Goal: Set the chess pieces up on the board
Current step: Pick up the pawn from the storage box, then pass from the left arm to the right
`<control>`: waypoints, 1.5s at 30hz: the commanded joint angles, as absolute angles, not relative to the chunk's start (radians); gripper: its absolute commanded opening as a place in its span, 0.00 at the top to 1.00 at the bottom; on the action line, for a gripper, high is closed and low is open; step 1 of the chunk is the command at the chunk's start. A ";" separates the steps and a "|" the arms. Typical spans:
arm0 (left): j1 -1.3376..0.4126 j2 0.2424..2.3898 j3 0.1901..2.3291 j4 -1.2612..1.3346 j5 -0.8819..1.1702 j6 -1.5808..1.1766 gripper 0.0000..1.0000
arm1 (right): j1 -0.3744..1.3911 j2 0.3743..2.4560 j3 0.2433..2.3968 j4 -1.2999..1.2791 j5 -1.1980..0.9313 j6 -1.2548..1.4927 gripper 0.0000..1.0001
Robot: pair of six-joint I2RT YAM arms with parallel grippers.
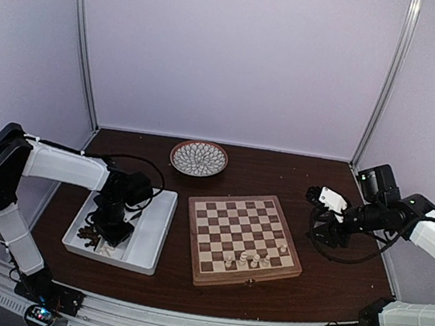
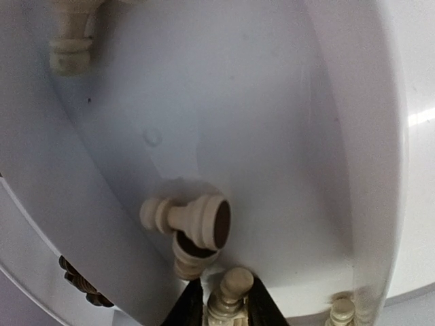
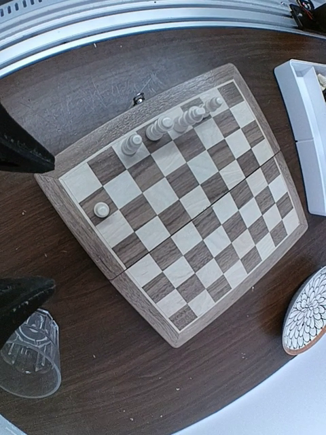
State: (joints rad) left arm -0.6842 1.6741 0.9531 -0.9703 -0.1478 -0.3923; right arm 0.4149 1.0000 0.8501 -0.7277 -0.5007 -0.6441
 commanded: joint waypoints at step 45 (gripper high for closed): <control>-0.831 1.483 1.308 -0.599 1.031 -0.301 0.90 | 0.882 1.512 1.622 -1.066 -0.789 -0.820 0.45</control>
State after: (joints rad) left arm -0.7910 1.4582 1.2514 -0.6685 0.8505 -0.3004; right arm 0.8280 1.4662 1.5459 -1.0065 -0.7326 -0.7845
